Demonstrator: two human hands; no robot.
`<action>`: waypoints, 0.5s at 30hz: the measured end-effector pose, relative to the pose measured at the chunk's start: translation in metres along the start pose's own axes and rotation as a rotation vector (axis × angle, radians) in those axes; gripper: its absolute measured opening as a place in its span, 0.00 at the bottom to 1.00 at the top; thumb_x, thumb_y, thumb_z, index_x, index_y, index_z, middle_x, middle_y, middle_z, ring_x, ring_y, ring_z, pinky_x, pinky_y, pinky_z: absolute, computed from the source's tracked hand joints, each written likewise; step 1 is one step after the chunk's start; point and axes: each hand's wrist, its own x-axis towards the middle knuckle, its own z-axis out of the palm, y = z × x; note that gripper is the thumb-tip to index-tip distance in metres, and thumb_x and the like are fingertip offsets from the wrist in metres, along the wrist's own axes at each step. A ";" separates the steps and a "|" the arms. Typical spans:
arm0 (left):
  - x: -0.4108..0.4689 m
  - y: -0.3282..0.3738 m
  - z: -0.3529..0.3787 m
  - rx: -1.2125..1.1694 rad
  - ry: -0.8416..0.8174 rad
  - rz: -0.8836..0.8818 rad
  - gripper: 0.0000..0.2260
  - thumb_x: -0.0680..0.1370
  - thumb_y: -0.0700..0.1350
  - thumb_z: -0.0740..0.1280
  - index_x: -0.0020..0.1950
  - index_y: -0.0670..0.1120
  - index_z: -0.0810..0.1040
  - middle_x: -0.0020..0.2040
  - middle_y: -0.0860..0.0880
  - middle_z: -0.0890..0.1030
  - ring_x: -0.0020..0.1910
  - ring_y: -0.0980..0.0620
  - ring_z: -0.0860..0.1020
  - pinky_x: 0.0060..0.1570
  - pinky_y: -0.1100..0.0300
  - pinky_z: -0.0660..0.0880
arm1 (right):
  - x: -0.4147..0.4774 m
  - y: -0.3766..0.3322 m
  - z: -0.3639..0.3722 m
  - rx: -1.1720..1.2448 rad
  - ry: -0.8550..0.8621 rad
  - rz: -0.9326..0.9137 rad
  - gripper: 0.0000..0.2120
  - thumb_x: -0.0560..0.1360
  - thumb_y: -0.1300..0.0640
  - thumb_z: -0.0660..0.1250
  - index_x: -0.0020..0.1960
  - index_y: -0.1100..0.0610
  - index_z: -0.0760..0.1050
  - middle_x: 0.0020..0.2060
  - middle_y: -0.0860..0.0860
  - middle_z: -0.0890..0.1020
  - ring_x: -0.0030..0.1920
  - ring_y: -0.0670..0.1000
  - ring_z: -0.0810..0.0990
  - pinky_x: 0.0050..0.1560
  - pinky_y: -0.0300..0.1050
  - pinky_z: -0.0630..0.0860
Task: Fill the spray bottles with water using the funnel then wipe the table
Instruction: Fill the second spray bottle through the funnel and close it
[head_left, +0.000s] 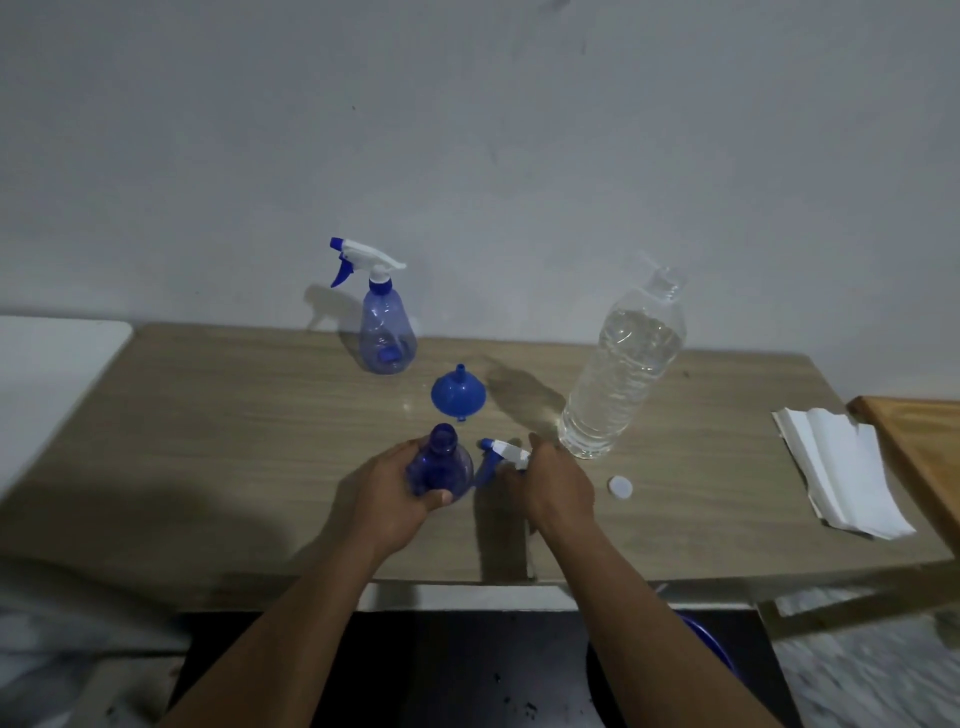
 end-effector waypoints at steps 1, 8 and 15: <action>0.000 0.000 0.000 0.009 0.004 0.012 0.30 0.65 0.48 0.81 0.65 0.60 0.75 0.55 0.60 0.82 0.55 0.57 0.80 0.61 0.54 0.76 | 0.002 -0.004 -0.002 -0.026 0.045 -0.022 0.17 0.78 0.44 0.65 0.61 0.55 0.74 0.54 0.55 0.79 0.53 0.59 0.81 0.47 0.49 0.75; 0.004 0.000 -0.001 -0.026 0.012 0.061 0.28 0.64 0.43 0.82 0.56 0.64 0.75 0.48 0.68 0.77 0.47 0.69 0.78 0.49 0.74 0.73 | 0.071 -0.039 0.001 0.166 -0.045 -0.196 0.27 0.75 0.58 0.68 0.73 0.56 0.67 0.66 0.57 0.77 0.64 0.59 0.77 0.63 0.56 0.76; 0.015 -0.008 0.005 -0.176 0.025 0.050 0.30 0.63 0.34 0.81 0.51 0.63 0.76 0.51 0.61 0.80 0.48 0.70 0.79 0.47 0.76 0.74 | 0.135 -0.051 0.034 0.053 -0.287 -0.303 0.51 0.66 0.47 0.80 0.80 0.53 0.55 0.73 0.56 0.70 0.70 0.60 0.71 0.69 0.56 0.71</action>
